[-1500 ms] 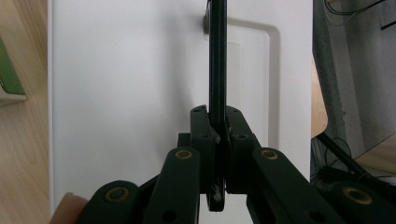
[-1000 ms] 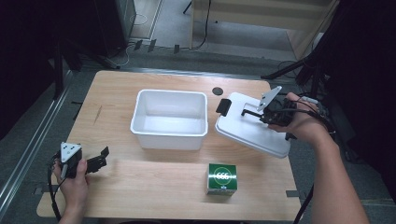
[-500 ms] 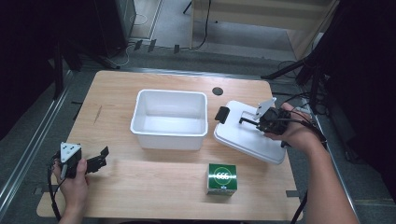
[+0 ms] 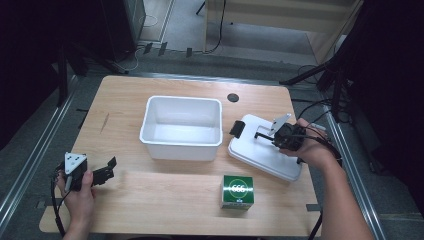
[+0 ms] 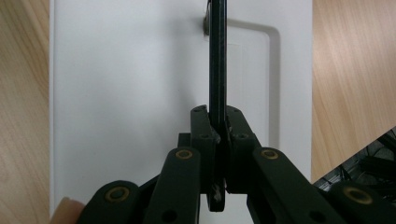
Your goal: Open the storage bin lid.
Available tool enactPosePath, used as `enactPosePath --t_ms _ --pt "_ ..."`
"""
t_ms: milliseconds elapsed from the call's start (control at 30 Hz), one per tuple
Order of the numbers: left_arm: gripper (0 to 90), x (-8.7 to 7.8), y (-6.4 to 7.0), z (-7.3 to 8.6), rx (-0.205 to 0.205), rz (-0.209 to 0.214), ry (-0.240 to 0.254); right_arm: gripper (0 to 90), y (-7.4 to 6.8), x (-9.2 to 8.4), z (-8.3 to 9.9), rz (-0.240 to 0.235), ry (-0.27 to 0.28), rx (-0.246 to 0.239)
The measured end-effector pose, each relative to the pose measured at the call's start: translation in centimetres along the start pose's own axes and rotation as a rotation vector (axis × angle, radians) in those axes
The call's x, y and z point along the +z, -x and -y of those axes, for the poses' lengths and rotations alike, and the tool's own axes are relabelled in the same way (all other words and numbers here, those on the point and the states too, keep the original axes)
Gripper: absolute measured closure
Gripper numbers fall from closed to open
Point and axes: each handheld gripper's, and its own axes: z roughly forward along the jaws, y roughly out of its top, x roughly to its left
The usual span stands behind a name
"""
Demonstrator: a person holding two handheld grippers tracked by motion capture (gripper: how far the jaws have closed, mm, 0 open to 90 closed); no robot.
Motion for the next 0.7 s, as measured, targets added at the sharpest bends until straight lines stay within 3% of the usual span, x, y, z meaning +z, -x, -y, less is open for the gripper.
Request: enactPosePath --t_ms 333,700 --pt "0.0 0.0 0.0 0.0 0.000 0.000 0.000 85.5 -0.5 1.8 0.0 0.010 -0.002 -0.010" --pt "0.0 0.0 0.0 0.0 -0.001 0.000 0.000 85.6 -0.6 2.8 0.0 -0.034 0.002 0.019"
